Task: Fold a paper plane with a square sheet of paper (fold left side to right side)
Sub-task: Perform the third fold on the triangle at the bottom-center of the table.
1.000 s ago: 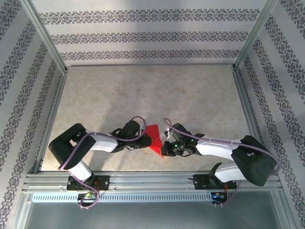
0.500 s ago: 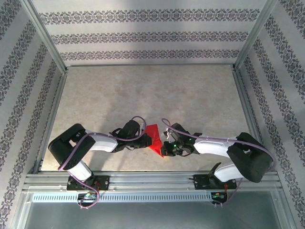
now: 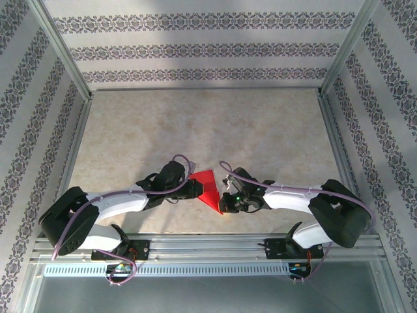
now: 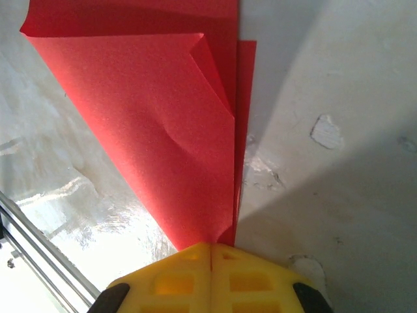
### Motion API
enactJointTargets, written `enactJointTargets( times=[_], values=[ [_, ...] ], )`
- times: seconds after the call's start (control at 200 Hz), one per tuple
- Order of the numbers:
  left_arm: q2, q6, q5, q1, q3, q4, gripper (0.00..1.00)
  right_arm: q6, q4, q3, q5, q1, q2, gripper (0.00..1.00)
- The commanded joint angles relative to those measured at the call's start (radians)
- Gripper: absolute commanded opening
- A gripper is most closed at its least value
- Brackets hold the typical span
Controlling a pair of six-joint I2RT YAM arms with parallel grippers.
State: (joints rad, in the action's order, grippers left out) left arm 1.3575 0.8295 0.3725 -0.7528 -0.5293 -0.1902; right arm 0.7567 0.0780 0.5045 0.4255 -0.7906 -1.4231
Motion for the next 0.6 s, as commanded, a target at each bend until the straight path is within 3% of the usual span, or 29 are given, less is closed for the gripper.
enactJointTargets(
  times=[0.0,0.21,0.595],
  values=[
    [0.009,-0.023,0.018,-0.050,0.019,0.001,0.10,-0.014,0.116,-0.011,-0.099,-0.016,-0.042,0.00],
    [0.125,-0.009,0.022,-0.129,-0.041,-0.068,0.10,-0.017,0.161,0.005,-0.129,-0.026,-0.045,0.00],
    [0.237,0.034,0.004,-0.135,-0.042,-0.174,0.09,-0.025,0.197,0.016,-0.149,-0.034,-0.060,0.00]
  ],
)
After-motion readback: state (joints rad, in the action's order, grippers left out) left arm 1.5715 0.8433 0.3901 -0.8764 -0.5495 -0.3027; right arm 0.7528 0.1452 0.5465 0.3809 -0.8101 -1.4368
